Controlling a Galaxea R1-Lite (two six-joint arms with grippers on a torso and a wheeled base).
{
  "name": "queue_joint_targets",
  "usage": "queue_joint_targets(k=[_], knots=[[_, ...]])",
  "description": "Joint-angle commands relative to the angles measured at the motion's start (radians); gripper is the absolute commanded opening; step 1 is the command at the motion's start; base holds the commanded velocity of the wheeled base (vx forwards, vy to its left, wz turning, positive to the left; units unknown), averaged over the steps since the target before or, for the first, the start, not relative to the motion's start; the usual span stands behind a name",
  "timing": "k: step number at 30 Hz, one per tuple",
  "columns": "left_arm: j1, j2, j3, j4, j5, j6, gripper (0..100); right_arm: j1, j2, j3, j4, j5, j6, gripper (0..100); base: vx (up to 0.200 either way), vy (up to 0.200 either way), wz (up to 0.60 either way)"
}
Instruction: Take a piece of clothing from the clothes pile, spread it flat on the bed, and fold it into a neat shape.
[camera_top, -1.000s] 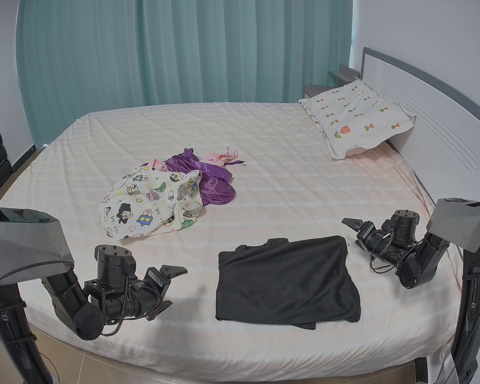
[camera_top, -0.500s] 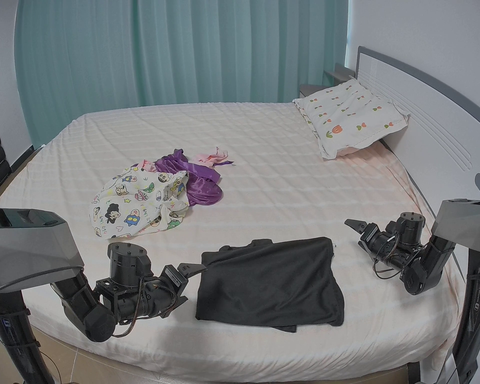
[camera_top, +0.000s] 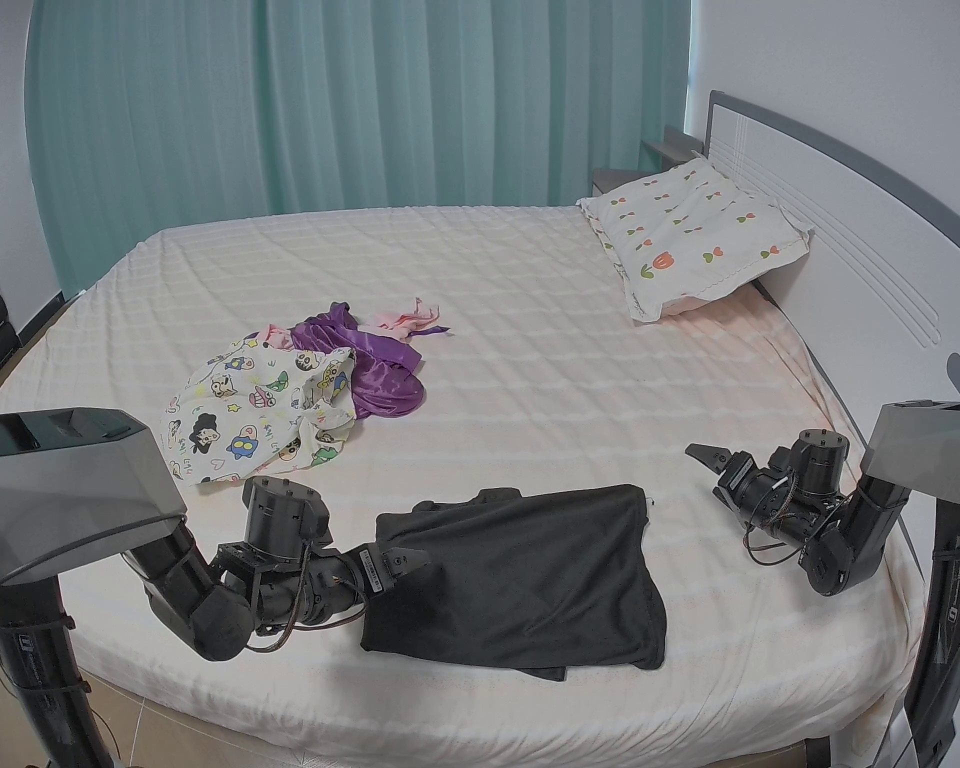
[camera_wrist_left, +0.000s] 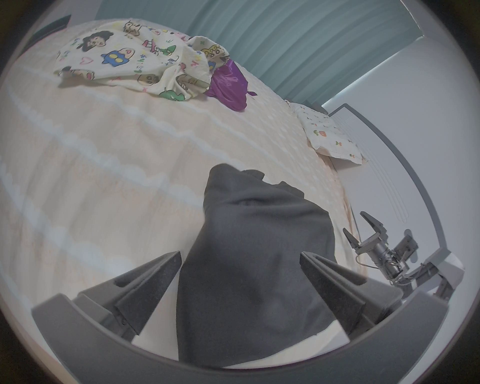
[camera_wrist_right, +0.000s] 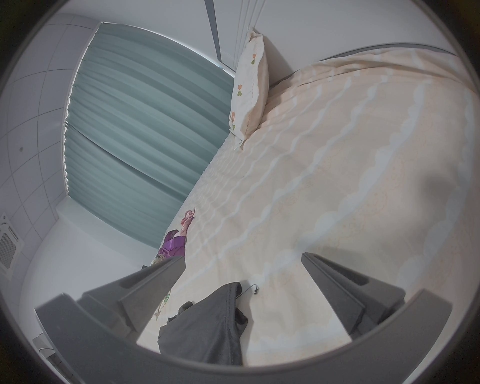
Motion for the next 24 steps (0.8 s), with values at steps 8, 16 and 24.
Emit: queue_joint_targets(k=[8,16,24], knots=[[0.009,0.049,-0.078,0.02,0.051,0.066,100,0.008,0.008,0.009,-0.002,0.001,0.0,100,0.0,0.0,0.0],[0.0,0.136,-0.109,-0.025,0.005,0.058,100,0.01,0.017,0.009,-0.007,0.002,0.0,100,0.0,0.0,0.0],[0.009,0.178,-0.115,-0.084,-0.019,0.055,0,0.011,0.023,0.009,-0.008,0.002,0.0,100,0.0,0.0,0.0]])
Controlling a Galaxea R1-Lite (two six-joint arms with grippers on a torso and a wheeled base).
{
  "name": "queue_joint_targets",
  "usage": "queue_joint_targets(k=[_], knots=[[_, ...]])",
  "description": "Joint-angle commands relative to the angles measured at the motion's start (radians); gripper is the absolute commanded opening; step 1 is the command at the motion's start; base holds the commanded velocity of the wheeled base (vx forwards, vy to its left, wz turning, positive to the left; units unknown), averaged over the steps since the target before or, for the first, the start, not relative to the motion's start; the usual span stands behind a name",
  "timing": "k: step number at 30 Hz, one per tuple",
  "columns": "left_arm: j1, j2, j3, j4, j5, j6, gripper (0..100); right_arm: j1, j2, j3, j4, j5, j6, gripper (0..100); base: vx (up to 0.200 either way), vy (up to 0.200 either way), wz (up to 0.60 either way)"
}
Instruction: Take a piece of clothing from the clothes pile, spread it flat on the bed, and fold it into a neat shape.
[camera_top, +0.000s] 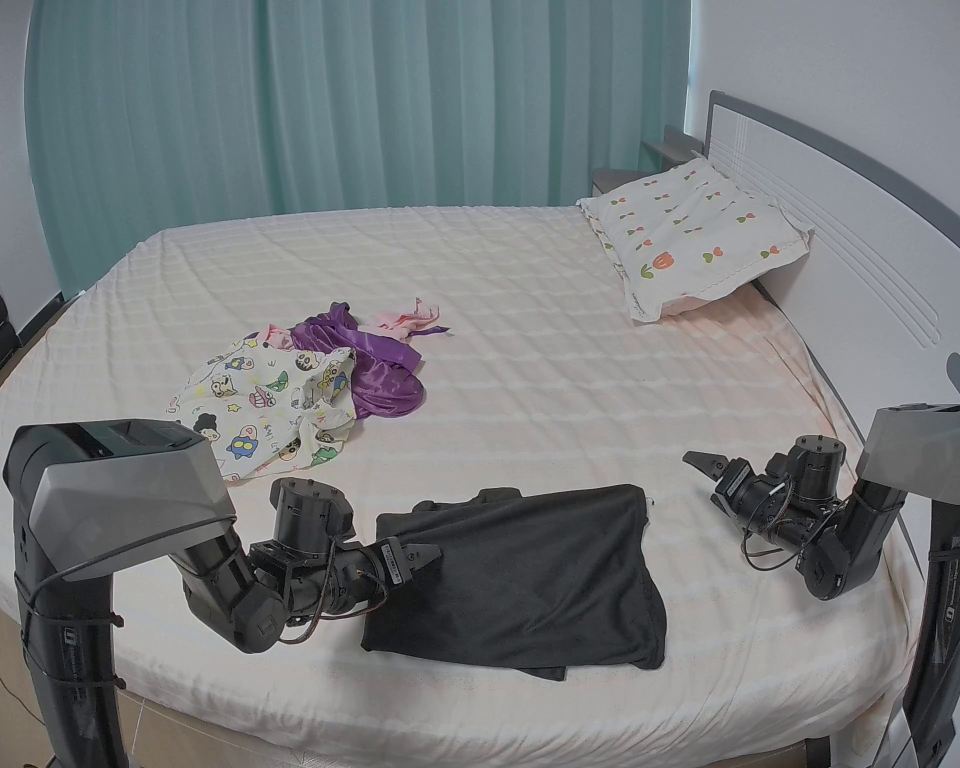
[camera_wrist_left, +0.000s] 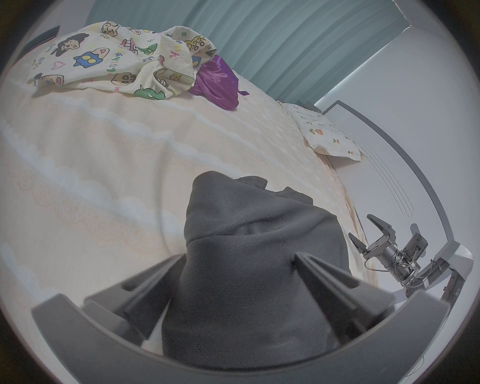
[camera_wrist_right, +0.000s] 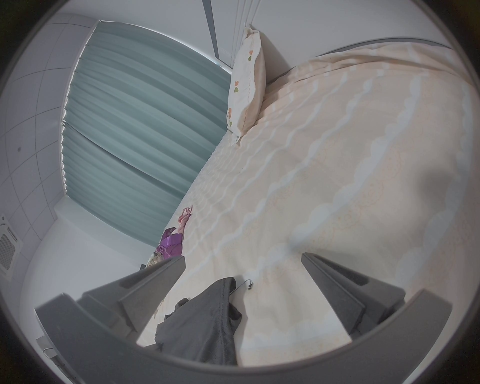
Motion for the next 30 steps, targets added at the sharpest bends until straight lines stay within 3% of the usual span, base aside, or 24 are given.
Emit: queue_joint_targets(k=[1,6,15,27,30], knots=[[0.006,0.026,0.008,-0.01,-0.011,-0.002,0,0.001,0.004,0.001,-0.001,0.001,0.0,100,0.0,0.0,0.0],[0.009,0.007,0.063,-0.066,-0.018,-0.019,0,0.007,0.014,0.001,-0.001,0.001,0.002,100,0.0,0.0,0.0],[0.088,-0.066,0.134,-0.122,-0.018,-0.034,0,0.01,0.015,0.006,-0.001,0.001,0.0,100,0.0,0.0,0.0],[0.12,-0.111,0.189,-0.122,-0.021,-0.144,0,0.014,0.017,0.007,-0.001,0.001,0.002,100,0.0,0.0,0.0],[0.123,-0.126,0.192,-0.124,-0.021,-0.189,0,0.014,0.017,0.007,-0.001,0.001,0.002,100,0.0,0.2,0.0]])
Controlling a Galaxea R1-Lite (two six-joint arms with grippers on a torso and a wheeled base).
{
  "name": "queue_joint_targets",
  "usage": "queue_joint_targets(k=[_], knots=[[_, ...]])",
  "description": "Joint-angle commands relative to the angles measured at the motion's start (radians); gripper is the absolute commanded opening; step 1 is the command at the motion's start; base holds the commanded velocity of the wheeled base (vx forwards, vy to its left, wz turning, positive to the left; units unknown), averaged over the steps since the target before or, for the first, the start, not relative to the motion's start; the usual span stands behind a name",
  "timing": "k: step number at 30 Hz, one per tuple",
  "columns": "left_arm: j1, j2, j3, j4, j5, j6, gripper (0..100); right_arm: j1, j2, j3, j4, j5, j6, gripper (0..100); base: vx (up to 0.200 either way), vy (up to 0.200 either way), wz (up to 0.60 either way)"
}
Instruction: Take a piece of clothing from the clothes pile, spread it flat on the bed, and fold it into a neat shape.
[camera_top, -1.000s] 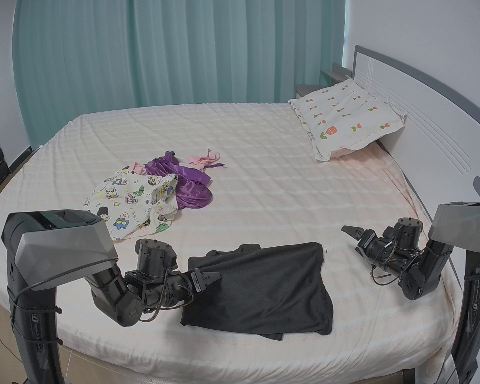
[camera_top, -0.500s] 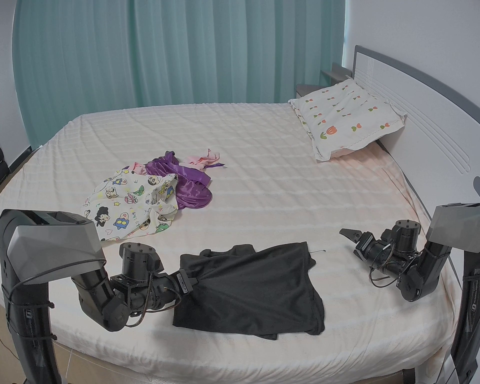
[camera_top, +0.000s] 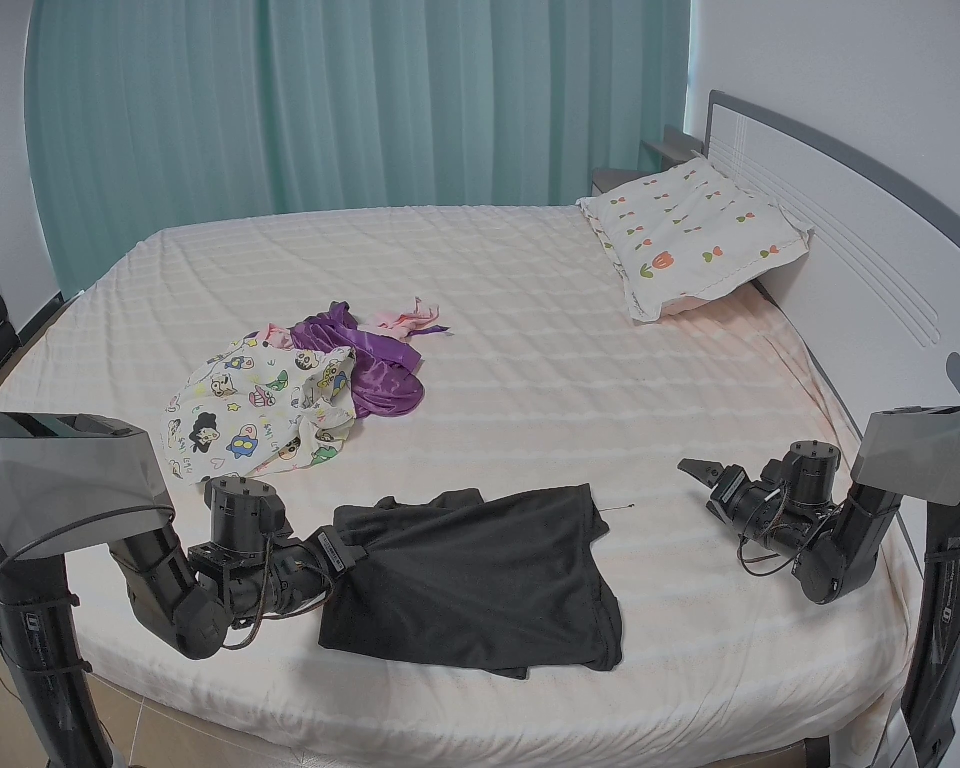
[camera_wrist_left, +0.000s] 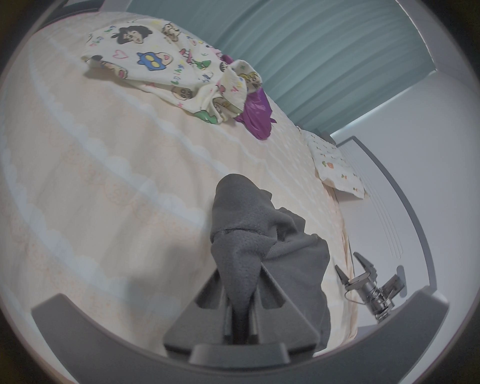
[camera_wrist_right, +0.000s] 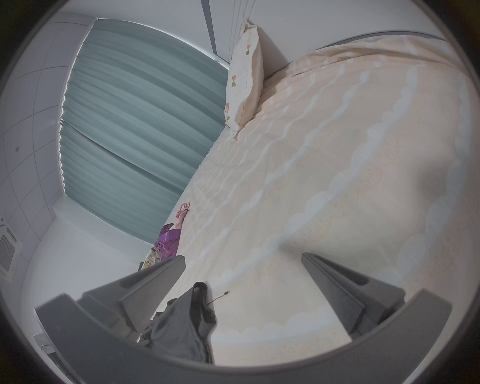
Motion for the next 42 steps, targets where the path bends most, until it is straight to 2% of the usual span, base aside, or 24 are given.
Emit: queue_joint_targets(k=[1,18,24,42], knots=[[0.012,-0.03,0.009,-0.001,0.001,-0.046,0,0.002,0.001,-0.001,0.0,0.0,0.0,100,0.0,0.2,0.0],[0.085,-0.086,0.075,-0.001,-0.003,-0.056,0,0.004,0.047,-0.004,0.0,0.0,0.0,100,0.0,0.2,0.0],[0.117,-0.096,0.097,-0.001,-0.056,-0.056,0,0.002,0.052,-0.003,0.0,0.0,0.0,100,0.0,0.2,0.0],[0.147,-0.088,0.107,0.0,-0.075,-0.056,0,0.004,0.047,0.0,0.0,-0.001,0.0,100,0.0,0.2,0.0]])
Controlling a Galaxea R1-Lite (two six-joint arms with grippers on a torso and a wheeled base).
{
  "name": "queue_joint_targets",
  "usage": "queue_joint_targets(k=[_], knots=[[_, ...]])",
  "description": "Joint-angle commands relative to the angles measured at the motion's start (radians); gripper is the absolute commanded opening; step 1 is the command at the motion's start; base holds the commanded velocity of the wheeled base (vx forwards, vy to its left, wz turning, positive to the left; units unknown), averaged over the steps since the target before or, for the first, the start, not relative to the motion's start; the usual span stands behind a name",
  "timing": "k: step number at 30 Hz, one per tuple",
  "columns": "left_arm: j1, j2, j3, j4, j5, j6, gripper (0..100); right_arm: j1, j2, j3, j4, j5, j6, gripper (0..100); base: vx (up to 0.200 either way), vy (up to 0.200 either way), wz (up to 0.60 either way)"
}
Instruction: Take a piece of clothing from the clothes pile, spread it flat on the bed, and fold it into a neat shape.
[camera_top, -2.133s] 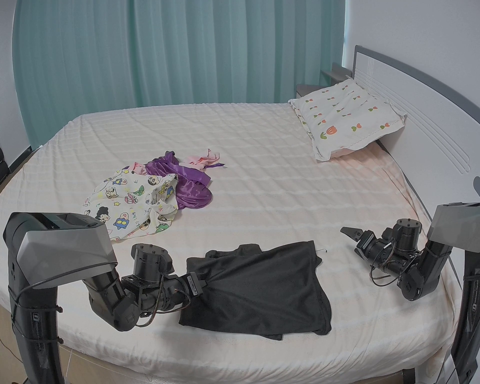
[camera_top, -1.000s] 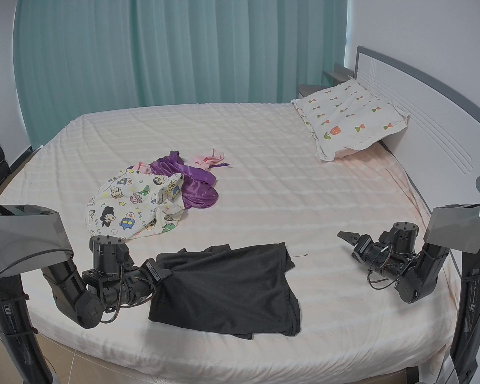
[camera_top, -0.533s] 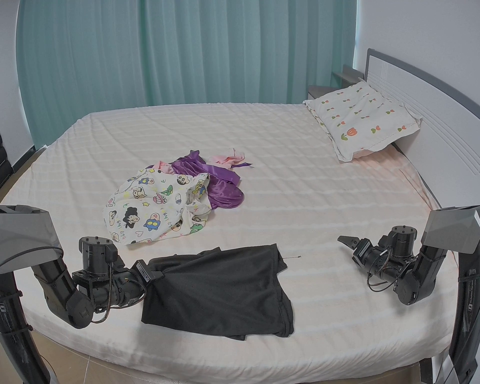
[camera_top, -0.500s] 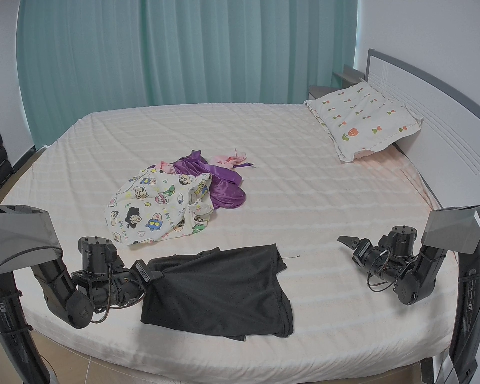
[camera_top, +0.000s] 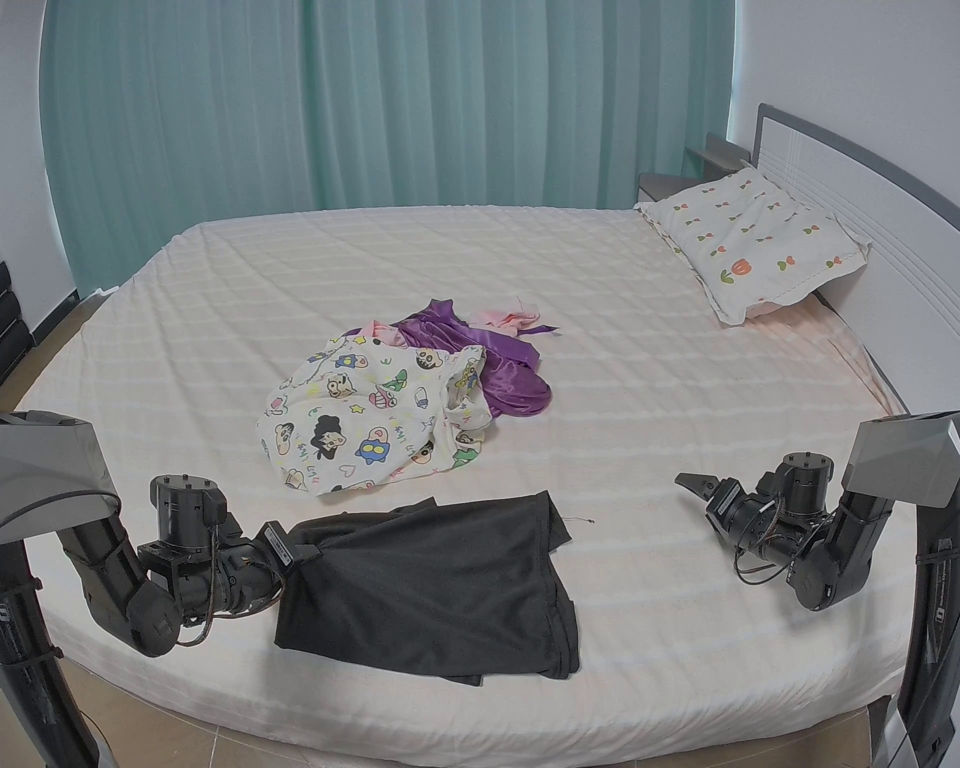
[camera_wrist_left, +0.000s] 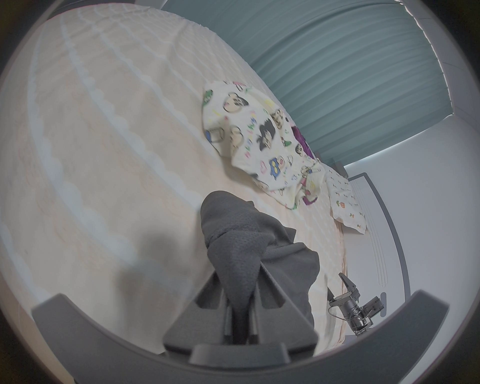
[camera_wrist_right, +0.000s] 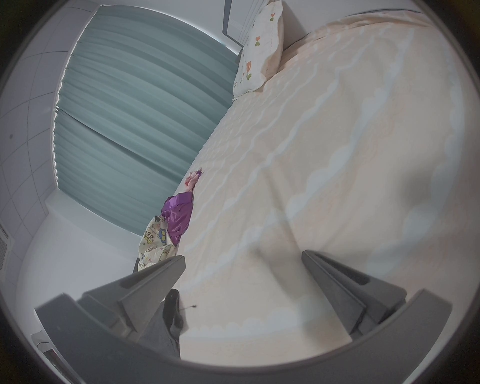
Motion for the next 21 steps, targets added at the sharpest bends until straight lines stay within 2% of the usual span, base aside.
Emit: queue_joint_targets(k=[1,18,21], knots=[[0.008,0.005,-0.001,0.001,-0.002,0.0,0,0.0,-0.001,0.001,0.0,0.001,0.0,100,0.0,0.2,0.0],[0.022,0.014,-0.004,0.001,-0.013,-0.002,0,0.001,-0.021,0.021,-0.022,-0.001,-0.001,100,0.0,0.2,0.0],[0.022,0.015,-0.002,0.002,-0.014,-0.002,0,0.01,-0.027,0.03,-0.032,-0.001,-0.001,100,0.0,0.0,0.0]])
